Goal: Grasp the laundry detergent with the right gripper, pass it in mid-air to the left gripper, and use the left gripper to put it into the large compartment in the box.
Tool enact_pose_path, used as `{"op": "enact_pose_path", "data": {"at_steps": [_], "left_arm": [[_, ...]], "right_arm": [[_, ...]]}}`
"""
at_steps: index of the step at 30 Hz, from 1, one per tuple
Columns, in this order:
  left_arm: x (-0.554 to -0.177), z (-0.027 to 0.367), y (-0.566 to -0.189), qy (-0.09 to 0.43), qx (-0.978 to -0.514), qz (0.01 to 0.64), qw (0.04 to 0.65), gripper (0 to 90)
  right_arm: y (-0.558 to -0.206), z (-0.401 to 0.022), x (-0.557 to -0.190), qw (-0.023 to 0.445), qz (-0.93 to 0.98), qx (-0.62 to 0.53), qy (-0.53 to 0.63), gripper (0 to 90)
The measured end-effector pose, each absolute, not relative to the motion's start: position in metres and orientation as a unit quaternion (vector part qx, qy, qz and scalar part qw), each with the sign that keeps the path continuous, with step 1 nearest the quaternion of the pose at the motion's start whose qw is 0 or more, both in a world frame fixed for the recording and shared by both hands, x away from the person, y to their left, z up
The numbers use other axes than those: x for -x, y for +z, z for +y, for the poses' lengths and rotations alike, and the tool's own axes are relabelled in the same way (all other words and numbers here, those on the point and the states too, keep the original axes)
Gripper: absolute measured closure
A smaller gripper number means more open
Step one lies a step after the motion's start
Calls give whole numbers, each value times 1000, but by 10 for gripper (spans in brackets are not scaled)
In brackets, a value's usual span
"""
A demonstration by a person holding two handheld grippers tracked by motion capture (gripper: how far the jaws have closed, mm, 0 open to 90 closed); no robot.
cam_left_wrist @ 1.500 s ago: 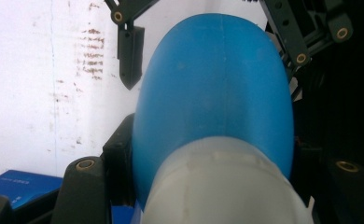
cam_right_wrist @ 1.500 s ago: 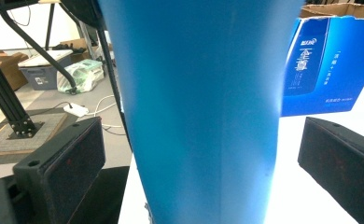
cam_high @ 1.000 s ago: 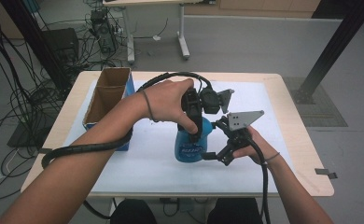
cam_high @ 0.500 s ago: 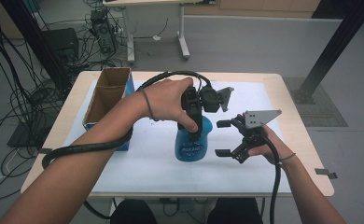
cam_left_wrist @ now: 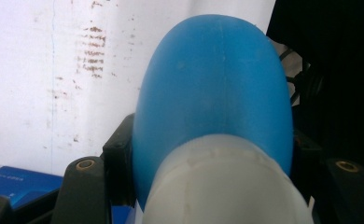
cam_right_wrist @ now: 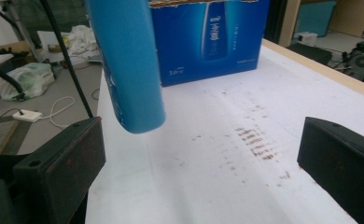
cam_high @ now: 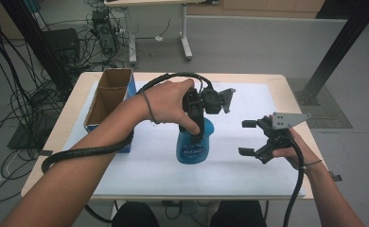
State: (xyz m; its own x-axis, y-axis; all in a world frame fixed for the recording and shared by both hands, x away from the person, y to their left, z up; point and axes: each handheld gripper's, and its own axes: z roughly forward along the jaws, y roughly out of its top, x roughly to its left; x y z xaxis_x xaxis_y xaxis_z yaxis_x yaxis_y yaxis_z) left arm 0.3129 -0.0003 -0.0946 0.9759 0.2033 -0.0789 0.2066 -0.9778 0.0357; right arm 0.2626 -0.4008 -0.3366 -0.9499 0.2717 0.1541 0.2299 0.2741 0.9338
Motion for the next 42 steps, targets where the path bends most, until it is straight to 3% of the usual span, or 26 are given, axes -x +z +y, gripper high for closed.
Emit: {"op": "enact_pose_path", "data": {"at_steps": [25, 42], "left_arm": [[-313, 2, -91, -29, -989, 142, 26, 376], [-326, 31, -75, -5, -948, 315, 52, 377]], "right_arm": [[-342, -472, -227, 69, 782, -238, 571, 4], [-346, -469, -224, 79, 780, -245, 571, 2]]}}
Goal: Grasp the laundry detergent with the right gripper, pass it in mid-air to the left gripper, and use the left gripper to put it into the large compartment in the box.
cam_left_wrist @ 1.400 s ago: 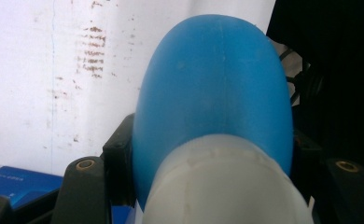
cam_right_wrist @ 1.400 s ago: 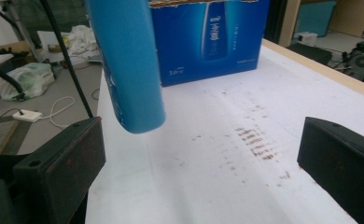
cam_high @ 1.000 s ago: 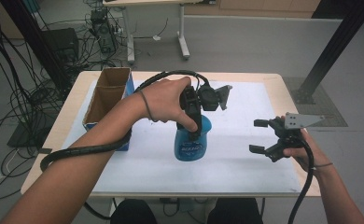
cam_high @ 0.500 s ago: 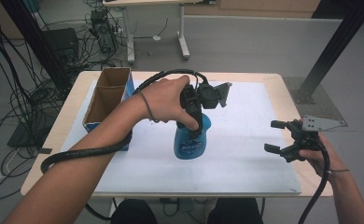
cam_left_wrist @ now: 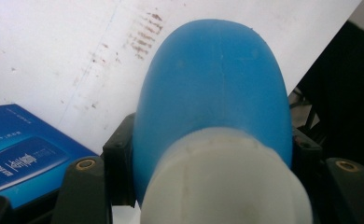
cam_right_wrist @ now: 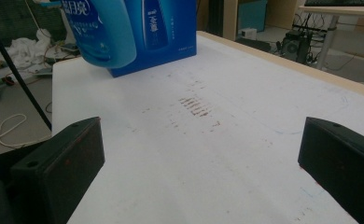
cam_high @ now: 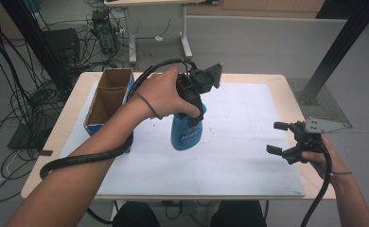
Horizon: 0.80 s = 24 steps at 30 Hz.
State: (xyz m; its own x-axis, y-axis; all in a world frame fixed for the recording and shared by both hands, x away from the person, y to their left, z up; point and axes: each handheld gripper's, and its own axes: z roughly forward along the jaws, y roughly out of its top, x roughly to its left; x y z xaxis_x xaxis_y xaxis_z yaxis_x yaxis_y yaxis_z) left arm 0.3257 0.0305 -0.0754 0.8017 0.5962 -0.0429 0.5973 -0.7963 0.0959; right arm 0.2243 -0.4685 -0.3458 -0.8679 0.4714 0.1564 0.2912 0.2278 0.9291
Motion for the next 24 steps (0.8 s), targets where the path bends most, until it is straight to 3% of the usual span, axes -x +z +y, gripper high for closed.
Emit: {"op": "enact_pose_path", "data": {"at_steps": [24], "left_arm": [[-369, 67, -22, 11, -873, 483, 69, 378]], "right_arm": [[-354, -456, -230, 77, 777, -242, 576, 2]]}}
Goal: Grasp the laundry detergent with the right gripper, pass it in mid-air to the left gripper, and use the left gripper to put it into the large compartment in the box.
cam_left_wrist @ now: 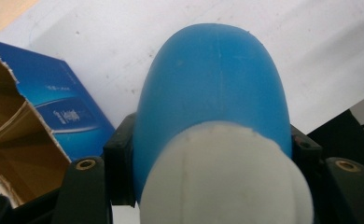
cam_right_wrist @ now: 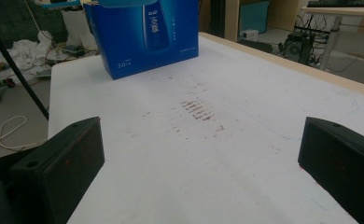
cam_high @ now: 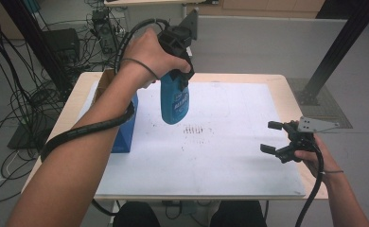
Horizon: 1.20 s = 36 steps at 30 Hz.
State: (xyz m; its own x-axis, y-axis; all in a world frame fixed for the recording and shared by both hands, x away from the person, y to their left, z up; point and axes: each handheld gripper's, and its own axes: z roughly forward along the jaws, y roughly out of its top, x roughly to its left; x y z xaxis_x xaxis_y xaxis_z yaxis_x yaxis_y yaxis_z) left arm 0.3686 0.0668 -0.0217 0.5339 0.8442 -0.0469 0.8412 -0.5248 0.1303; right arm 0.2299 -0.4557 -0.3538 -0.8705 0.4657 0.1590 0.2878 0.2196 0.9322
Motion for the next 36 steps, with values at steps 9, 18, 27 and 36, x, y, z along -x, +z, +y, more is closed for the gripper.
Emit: {"op": "enact_pose_path", "data": {"at_steps": [9, 18, 27, 36], "left_arm": [[-380, 83, 2, 16, -845, 528, 79, 378], [-390, 106, 27, 24, -817, 570, 82, 378], [-398, 133, 40, 26, -789, 607, 86, 379], [-399, 158, 45, 47, -755, 650, 74, 379]], "right_arm": [[-353, -456, -230, 79, 776, -243, 577, 2], [-350, -457, -231, 83, 775, -242, 579, 2], [-350, -456, -231, 83, 775, -243, 578, 2], [-351, -456, -232, 82, 773, -243, 580, 2]]}}
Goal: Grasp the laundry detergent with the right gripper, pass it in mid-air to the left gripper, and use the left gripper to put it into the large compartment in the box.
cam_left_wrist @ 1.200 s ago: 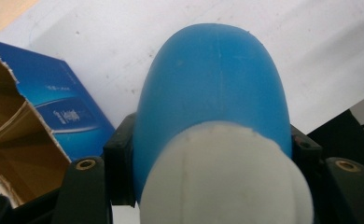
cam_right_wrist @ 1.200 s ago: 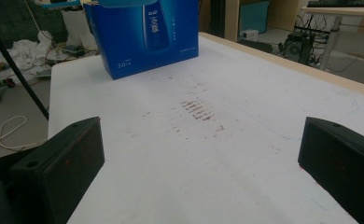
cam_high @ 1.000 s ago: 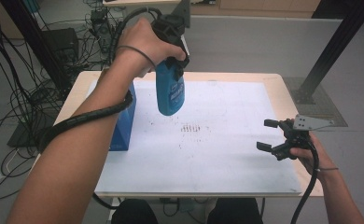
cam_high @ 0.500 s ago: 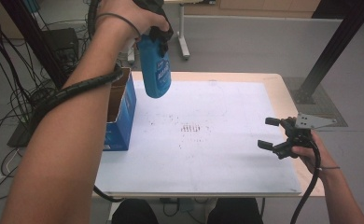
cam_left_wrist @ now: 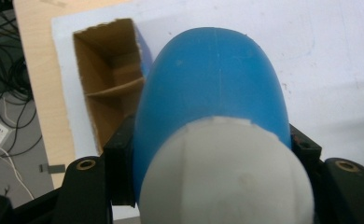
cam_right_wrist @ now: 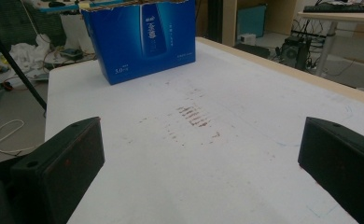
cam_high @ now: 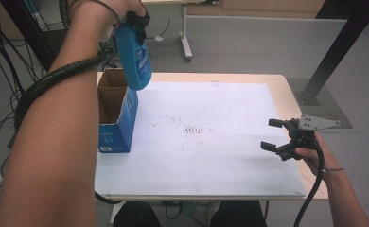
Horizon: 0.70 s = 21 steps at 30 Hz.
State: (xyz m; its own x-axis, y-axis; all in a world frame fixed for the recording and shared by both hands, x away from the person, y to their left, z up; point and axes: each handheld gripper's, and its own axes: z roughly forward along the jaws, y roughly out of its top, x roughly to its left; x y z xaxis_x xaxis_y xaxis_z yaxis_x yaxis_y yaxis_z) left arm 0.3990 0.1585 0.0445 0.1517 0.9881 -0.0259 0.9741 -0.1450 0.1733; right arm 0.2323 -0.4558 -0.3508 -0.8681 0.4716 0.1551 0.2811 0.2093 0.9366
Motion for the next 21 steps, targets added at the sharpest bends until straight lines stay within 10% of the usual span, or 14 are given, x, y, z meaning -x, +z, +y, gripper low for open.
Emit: {"op": "enact_pose_path", "data": {"at_steps": [21], "left_arm": [[-395, 208, 46, 76, -699, 709, 54, 379]], "right_arm": [[-352, -458, -232, 84, 769, -246, 583, 2]]}}
